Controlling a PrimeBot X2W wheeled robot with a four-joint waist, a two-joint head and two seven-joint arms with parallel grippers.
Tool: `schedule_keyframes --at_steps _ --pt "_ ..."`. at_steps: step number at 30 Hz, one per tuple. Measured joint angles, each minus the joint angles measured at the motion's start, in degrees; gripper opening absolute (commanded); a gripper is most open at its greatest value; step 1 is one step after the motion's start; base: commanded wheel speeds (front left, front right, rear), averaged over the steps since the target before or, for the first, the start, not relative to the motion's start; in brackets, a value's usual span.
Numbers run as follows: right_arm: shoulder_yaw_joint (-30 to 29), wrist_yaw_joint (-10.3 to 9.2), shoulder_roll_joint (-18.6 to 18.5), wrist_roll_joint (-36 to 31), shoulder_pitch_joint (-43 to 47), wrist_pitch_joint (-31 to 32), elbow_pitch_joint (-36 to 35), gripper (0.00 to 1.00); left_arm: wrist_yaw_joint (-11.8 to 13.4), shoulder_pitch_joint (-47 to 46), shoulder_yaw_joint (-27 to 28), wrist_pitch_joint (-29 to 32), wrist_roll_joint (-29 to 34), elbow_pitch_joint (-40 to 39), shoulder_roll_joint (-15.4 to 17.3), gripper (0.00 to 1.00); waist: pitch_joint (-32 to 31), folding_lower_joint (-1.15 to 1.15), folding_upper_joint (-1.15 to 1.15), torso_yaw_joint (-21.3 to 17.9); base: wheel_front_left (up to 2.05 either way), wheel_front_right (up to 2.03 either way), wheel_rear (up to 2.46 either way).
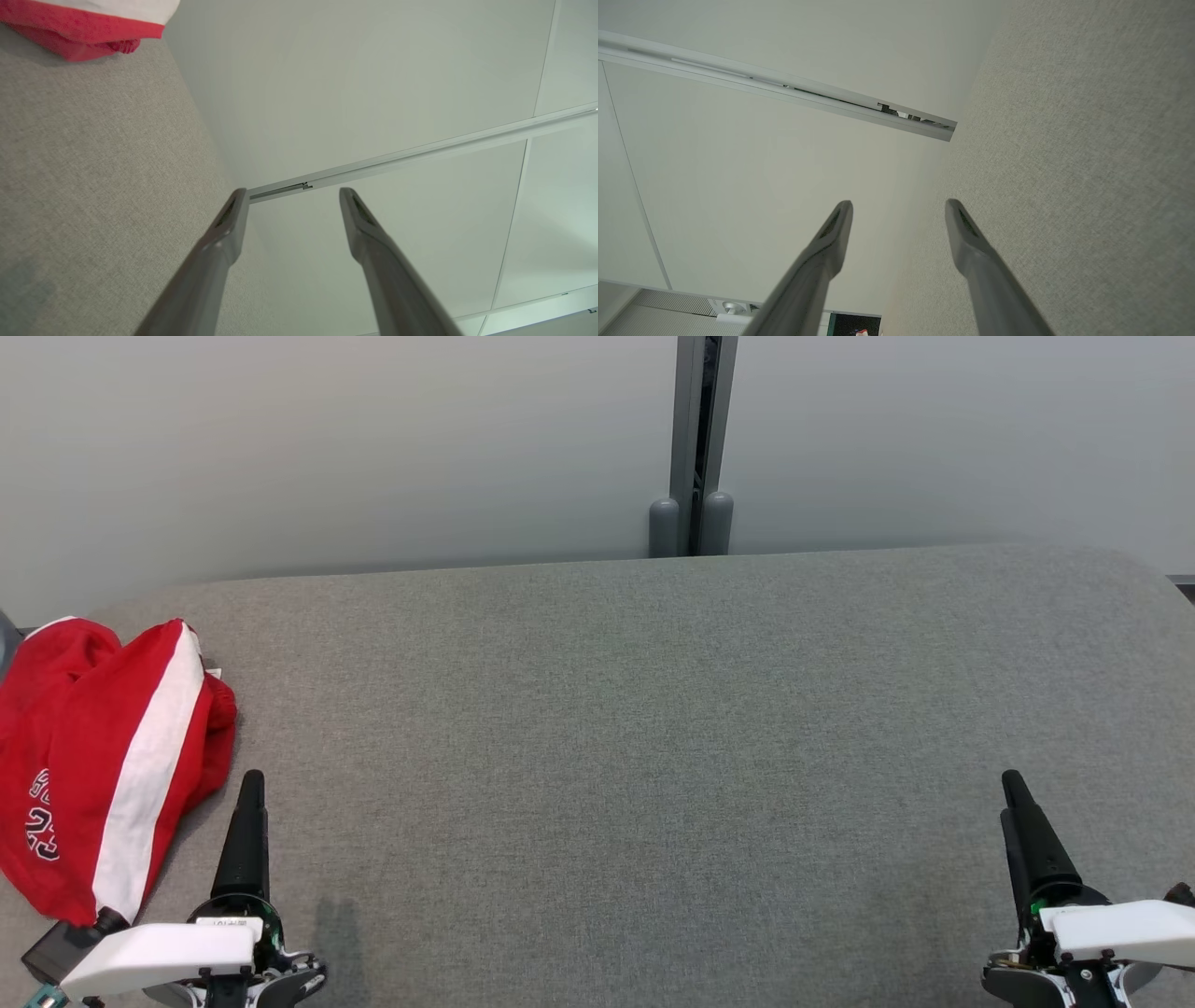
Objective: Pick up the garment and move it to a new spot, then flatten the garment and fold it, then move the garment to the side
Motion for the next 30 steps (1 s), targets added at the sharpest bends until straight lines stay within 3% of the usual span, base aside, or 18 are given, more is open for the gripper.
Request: schedule_keyframes --at_steps 21,30 --pt "2.64 0.0 -0.32 -22.15 0.25 -4.66 -2.93 1.0 2.13 1.4 -1.82 -4.6 29.24 -4.01 0.47 1.0 0.06 0.0 0.0 -0.15 0.0 0.0 0.0" --pt "3.82 0.01 -0.32 -29.47 0.27 -6.25 -3.16 1.0 3.27 2.12 -2.49 -6.27 37.87 -4.16 0.89 1.0 -0.04 0.0 0.0 -0.27 0.0 0.0 0.0"
